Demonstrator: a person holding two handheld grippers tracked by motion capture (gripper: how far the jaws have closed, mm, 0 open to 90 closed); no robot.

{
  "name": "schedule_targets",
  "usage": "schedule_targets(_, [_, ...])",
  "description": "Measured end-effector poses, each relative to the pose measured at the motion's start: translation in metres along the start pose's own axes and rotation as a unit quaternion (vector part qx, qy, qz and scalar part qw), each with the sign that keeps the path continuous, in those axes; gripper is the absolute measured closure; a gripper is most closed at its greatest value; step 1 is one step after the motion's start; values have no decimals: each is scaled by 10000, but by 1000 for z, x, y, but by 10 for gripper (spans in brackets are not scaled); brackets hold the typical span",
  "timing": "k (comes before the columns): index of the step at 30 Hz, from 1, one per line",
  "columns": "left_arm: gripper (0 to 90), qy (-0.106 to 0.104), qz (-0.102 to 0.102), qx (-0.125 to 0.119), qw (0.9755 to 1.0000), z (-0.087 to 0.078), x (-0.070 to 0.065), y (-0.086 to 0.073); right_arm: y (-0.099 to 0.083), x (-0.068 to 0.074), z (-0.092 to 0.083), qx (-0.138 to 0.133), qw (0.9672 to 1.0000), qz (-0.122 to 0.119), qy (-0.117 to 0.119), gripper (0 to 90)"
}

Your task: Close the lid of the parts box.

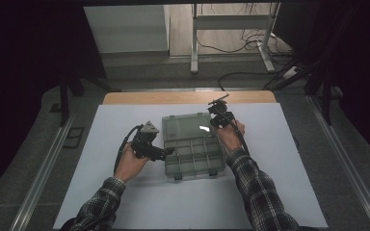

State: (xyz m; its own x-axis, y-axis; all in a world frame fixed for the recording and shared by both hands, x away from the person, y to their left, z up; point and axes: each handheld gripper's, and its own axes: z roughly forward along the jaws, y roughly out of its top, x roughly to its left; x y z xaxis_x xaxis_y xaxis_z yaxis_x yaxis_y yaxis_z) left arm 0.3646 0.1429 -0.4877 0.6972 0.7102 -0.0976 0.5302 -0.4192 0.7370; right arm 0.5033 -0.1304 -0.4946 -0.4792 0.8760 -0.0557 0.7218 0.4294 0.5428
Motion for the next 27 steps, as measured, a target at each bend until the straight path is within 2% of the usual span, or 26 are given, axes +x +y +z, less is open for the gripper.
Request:
schedule_targets(5, [14, -4, 0, 19, 10000, 1, 0, 0, 4, -7, 5, -4, 9994, 239, 250, 820])
schedule_targets(9, [14, -9, -23, 19, 10000, 0, 2, -1, 9, -7, 12, -2, 9996, 246, 108, 772])
schedule_targets(12, [14, -4, -43, 2, 10000, -1, 3, -1, 13, -7, 16, 14, 9997, 225, 100, 826])
schedule_targets(15, [14, -9, -49, 12, 10000, -1, 3, -1, 19, -5, 18, 136, 9998, 146, -16, 849])
schedule_targets(19, [14, 10, -43, 24, 10000, -1, 4, -1, 22, -3, 18, 231, 9995, 227, -11, 872])
schedule_targets(22, [14, 27, -64, 16, 10000, -3, 6, -2, 23, -1, 19, 142, 9993, 323, 112, 891])
schedule_targets(27, [14, 58, -235, 19, 9997, -5, 13, -5, 25, 7, 12, -134, 9999, 61, -20, 894])
